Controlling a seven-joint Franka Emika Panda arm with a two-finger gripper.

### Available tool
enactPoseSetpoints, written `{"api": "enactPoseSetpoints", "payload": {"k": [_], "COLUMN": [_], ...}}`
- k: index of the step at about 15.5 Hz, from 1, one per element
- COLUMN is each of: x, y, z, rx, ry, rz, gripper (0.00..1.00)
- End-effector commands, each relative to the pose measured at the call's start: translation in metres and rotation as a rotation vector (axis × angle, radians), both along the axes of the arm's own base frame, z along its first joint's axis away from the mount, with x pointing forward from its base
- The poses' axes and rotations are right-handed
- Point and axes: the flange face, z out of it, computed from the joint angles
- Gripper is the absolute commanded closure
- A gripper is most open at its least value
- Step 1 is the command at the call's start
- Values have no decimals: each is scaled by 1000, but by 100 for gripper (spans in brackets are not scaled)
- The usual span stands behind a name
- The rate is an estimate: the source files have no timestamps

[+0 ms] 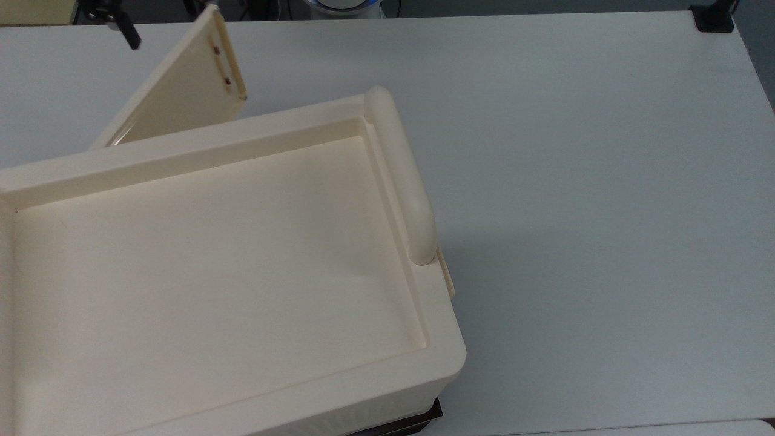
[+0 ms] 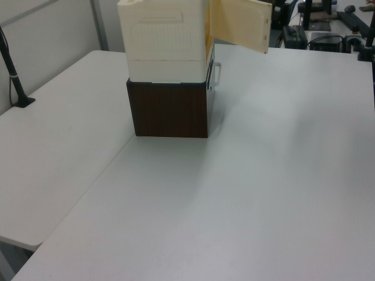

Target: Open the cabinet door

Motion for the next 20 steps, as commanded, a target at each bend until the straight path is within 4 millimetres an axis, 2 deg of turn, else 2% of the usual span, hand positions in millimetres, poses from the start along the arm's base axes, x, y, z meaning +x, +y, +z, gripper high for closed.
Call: {"api": "enactPoseSetpoints", "payload": {"k": [1, 5, 8, 10, 14, 17, 20], "x": [-30, -51, -58, -60, -64, -59, -52], "y": [-30, -71, -78, -74, -38, 8, 61], "z": [12, 22, 25, 28, 42, 55, 54], "rx": [1, -49, -98, -126, -95, -71, -74], "ry": [18, 18, 34, 52, 77, 84, 133], "rz": [-26, -99, -112, -105, -114, -144, -126], "gripper": [0, 0, 0, 0, 0, 0, 0]}}
